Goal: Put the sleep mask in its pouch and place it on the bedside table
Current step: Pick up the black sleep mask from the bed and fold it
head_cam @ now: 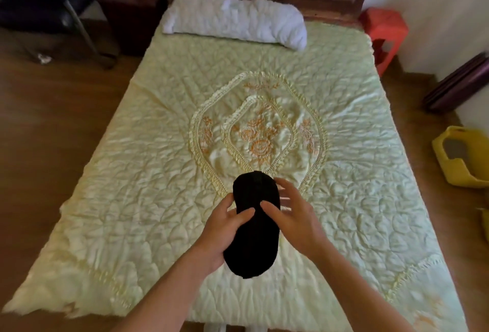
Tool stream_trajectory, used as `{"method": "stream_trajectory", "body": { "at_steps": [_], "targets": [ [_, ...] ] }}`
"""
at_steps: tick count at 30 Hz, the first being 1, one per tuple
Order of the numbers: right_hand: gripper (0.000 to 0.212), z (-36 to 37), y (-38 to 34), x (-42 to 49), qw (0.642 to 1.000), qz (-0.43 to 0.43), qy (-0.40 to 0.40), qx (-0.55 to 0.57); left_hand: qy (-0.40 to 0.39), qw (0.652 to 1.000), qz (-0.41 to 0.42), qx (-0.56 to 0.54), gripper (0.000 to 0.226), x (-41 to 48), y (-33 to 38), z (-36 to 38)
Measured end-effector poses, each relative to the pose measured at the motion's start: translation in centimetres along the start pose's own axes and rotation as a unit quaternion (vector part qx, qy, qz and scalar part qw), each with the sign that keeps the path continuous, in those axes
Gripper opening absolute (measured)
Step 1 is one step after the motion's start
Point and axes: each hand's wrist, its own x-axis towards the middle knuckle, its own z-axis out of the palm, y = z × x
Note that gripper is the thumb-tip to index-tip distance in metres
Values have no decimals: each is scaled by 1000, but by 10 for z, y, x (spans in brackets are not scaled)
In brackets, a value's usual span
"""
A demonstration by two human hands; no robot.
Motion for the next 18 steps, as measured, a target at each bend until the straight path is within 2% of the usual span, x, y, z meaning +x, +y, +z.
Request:
{"method": "stream_trajectory", "body": {
  "at_steps": [2,4,7,11,14,18],
  "targets": [
    [53,-15,-37,-1,988,69,-41,129,-10,1000,22,3,29,-26,25,11],
    [42,-26,-68,-6,976,84,-75,185,-14,999,39,-2,33,-48,46,19],
    [30,-35,-104,-16,980,65,-79,169,-5,998,55,-11,34,-74,71,25],
    [24,-40,-136,-19,981,49,-61,177,0,999,17,-40,34,-97,93,17],
    [23,-37,-153,-19,979,39,-77,187,-54,999,2,-1,31,-112,105,5],
    [17,-27,-169,-17,977,8,-83,197,-41,998,5,42,30,-123,116,-3]
  ]
}}
